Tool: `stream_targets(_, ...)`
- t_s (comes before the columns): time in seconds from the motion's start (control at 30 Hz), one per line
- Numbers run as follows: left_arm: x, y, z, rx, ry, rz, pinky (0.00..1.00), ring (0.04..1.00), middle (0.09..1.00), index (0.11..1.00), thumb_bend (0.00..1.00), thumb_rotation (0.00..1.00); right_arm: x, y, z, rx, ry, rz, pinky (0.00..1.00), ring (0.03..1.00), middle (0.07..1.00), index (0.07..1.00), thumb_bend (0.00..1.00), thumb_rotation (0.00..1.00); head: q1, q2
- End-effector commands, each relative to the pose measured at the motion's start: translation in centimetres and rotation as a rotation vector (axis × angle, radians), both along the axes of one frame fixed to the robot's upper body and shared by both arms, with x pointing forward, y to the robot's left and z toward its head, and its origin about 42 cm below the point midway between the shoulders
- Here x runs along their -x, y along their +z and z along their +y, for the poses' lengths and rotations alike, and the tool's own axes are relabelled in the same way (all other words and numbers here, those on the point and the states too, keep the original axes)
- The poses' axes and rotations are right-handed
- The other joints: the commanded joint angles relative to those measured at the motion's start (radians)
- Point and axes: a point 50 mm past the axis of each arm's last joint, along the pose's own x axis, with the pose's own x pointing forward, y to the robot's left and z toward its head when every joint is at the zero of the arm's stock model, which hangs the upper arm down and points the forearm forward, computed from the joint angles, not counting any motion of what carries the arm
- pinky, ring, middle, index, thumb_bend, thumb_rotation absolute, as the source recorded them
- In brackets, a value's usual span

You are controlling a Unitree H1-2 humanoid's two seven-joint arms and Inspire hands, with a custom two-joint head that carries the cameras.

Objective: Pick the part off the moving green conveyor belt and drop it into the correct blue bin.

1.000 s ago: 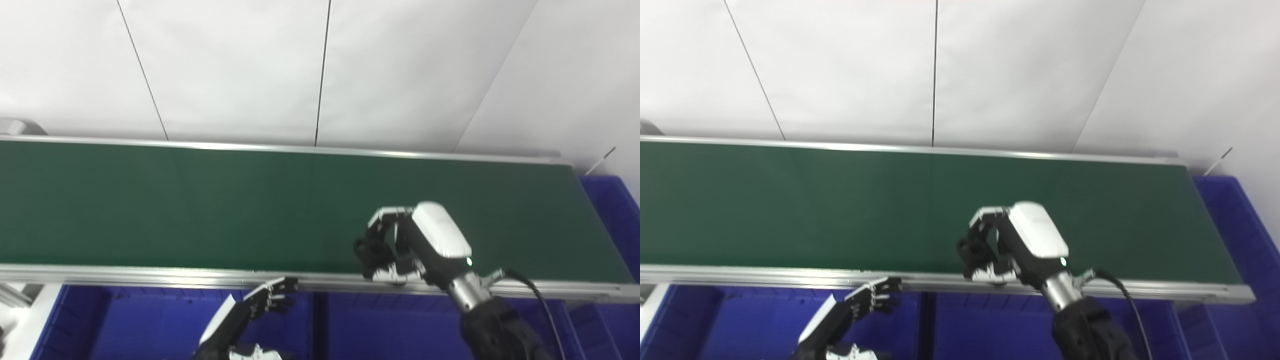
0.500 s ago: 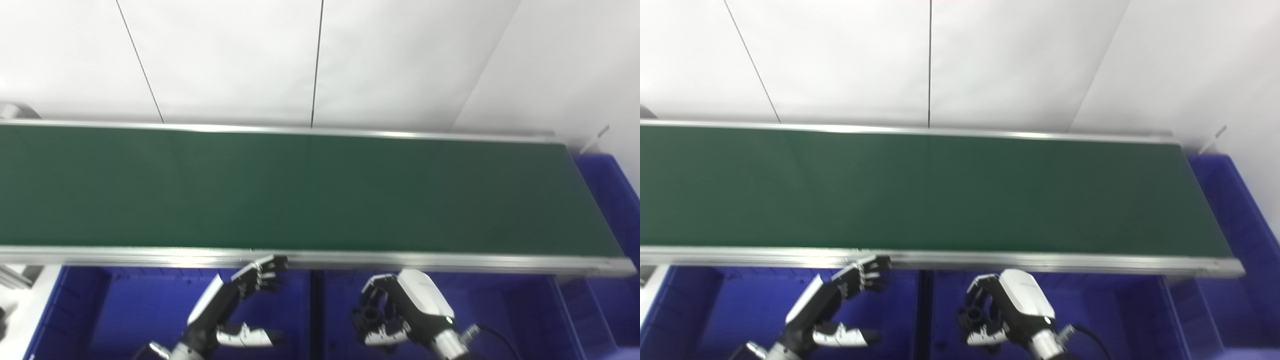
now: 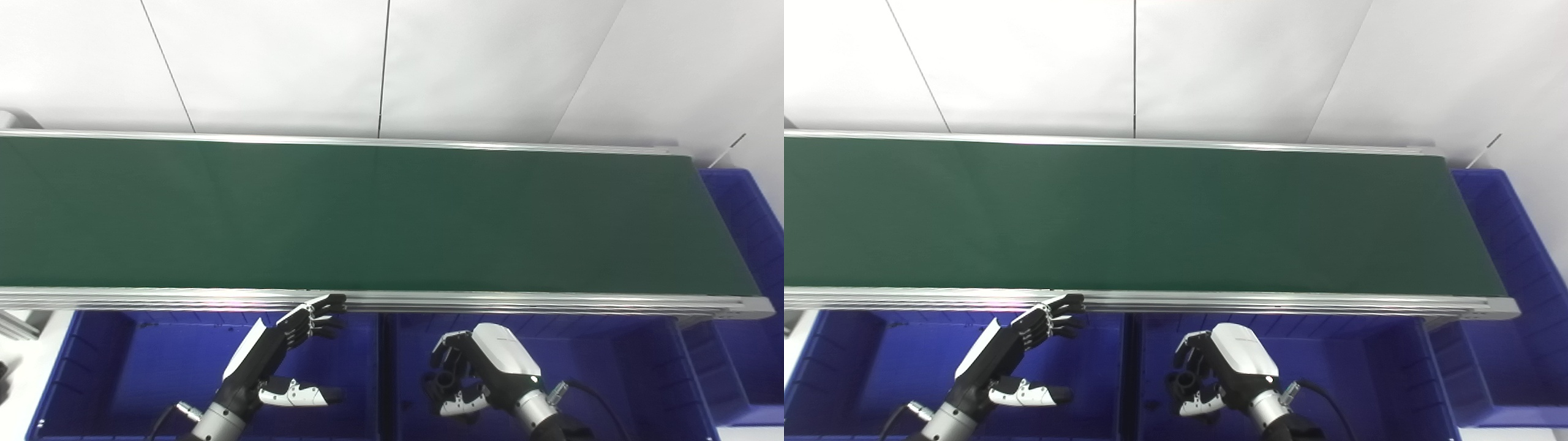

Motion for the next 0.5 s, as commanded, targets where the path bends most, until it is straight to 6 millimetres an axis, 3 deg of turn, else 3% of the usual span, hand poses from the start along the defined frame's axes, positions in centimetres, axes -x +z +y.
stream_targets(0.0,-0.1,1.0,0.2,0.02,-0.003,-0.053,0.7,0.749,0.821,0.835,0.84,0.36,0.1,1.7,0.0,-0.079,0.004,-0.067,0.65,0.777,0.837,0.825,0.77,0.27,0.0,0.004)
stream_targets(0.1,0.0,1.0,0.3,0.025,-0.004,-0.051,0.71,0.75,0.823,0.836,0.84,0.36,0.9,2.6,-0.1,-0.156,-0.027,-0.095,0.68,0.822,0.883,0.873,0.81,0.4,0.0,0.005)
stream_targets(0.2,0.1,1.0,0.4,0.025,-0.004,-0.05,0.7,0.748,0.821,0.836,0.83,0.36,2.0,3.4,-0.1,-0.212,-0.062,-0.125,0.71,0.849,0.907,0.898,0.83,0.46,0.0,0.004)
stream_targets(0.3,0.1,1.0,0.5,0.021,-0.001,-0.049,0.7,0.749,0.822,0.836,0.84,0.36,3.1,3.8,-0.1,-0.299,-0.107,-0.16,0.73,0.855,0.924,0.935,0.81,0.43,0.003,0.0)
stream_targets(0.37,0.1,0.9,0.6,0.019,0.0,-0.048,0.7,0.748,0.823,0.838,0.83,0.36,3.7,3.9,-0.1,-0.329,-0.128,-0.149,0.7,0.838,0.943,0.989,0.8,0.46,0.006,-0.004)
stream_targets(0.47,0.1,0.8,0.7,0.023,0.0,-0.043,0.7,0.754,0.825,0.839,0.83,0.35,4.6,3.8,0.0,-0.412,-0.152,-0.136,0.71,0.849,0.952,0.995,0.81,0.49,0.007,-0.005)
